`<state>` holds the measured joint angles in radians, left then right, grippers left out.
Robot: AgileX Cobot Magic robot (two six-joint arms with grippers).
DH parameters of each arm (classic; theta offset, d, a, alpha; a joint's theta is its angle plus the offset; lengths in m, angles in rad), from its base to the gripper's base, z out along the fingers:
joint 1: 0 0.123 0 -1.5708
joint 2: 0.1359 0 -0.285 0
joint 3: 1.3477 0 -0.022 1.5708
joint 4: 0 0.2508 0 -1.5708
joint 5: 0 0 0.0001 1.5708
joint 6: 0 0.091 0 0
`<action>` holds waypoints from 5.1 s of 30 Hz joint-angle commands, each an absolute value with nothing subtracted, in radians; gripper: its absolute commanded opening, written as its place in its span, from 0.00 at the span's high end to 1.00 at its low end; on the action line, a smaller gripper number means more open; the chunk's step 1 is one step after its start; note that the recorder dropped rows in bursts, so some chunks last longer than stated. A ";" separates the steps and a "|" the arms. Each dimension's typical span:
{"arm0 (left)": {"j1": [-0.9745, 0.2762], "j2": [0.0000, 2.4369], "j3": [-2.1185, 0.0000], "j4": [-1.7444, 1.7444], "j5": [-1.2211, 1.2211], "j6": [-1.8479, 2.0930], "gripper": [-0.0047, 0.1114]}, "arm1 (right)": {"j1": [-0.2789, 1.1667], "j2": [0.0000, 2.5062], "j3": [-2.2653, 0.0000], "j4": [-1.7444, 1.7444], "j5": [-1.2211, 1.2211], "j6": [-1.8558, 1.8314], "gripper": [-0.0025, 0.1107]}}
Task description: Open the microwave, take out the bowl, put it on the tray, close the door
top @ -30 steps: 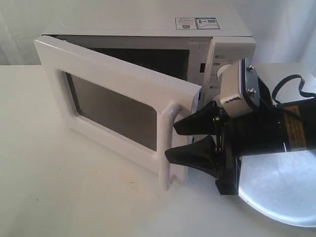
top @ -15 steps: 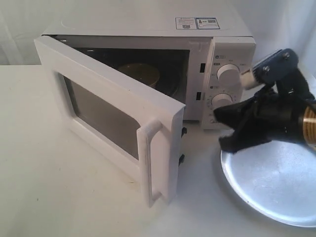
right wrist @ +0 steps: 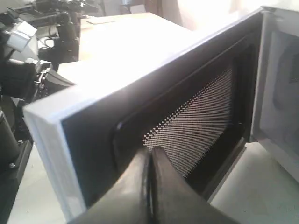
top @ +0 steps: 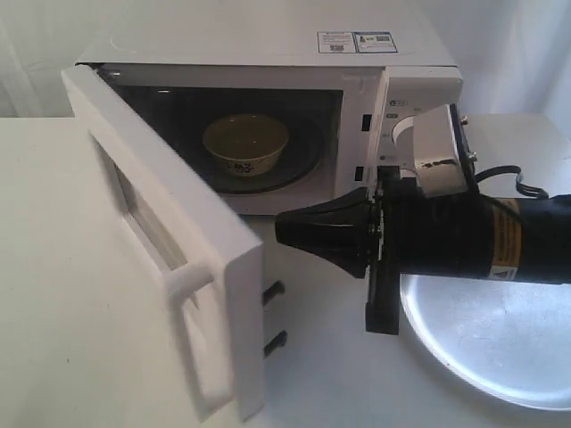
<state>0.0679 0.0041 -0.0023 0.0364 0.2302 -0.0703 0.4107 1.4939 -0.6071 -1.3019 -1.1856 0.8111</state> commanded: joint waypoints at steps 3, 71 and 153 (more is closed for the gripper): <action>0.068 0.000 0.000 0.034 0.231 -0.071 0.96 | 0.418 1.529 -0.610 -1.100 -1.060 0.632 0.98; 0.068 0.000 0.000 0.034 0.231 -0.071 0.96 | 0.815 1.471 -0.685 -0.932 0.562 0.599 0.98; -0.124 0.000 0.000 -0.126 0.133 -0.457 0.96 | 1.012 0.611 -0.465 -0.917 -0.057 0.780 0.98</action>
<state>-0.0427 0.0021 0.0161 -0.0289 0.1402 -0.4822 1.0074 0.6173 -0.4666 -0.9053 -0.0406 0.7891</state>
